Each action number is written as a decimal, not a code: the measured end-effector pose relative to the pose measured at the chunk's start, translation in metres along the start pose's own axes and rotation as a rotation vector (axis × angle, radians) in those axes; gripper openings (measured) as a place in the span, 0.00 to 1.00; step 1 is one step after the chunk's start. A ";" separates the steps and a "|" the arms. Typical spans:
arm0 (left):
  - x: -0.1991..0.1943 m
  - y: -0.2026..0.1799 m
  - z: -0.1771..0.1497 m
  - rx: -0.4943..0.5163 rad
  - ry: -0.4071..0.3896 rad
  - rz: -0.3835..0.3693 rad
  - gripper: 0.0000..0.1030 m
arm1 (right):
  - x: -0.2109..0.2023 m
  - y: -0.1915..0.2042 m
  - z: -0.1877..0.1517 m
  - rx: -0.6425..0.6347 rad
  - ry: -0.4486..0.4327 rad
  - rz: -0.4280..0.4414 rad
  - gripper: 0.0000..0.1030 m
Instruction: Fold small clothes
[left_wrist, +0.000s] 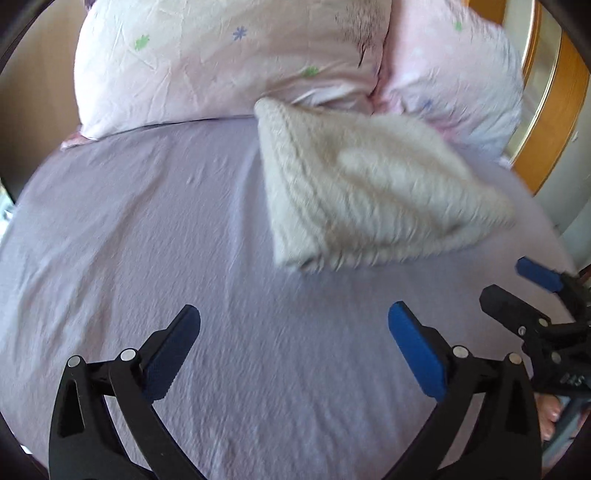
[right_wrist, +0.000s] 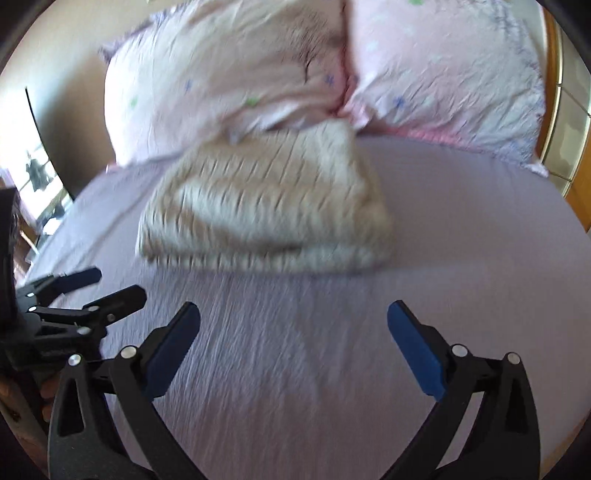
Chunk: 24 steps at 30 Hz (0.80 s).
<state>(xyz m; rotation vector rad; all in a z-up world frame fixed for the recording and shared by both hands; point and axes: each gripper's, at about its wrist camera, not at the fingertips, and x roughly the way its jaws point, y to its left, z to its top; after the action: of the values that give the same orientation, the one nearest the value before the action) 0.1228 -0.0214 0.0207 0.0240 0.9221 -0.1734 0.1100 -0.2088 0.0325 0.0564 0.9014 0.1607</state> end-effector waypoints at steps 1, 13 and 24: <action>0.003 -0.002 -0.003 0.010 0.008 0.013 0.99 | 0.006 0.001 -0.001 -0.002 0.015 -0.015 0.98; 0.005 -0.005 -0.020 0.028 0.025 0.088 0.99 | 0.020 0.002 -0.016 -0.025 0.073 -0.095 0.98; 0.004 -0.005 -0.021 0.032 0.023 0.089 0.99 | 0.019 0.002 -0.018 -0.030 0.070 -0.093 0.98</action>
<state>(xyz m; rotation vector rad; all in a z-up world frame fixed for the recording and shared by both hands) 0.1076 -0.0250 0.0051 0.0965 0.9389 -0.1054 0.1080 -0.2043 0.0067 -0.0196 0.9691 0.0899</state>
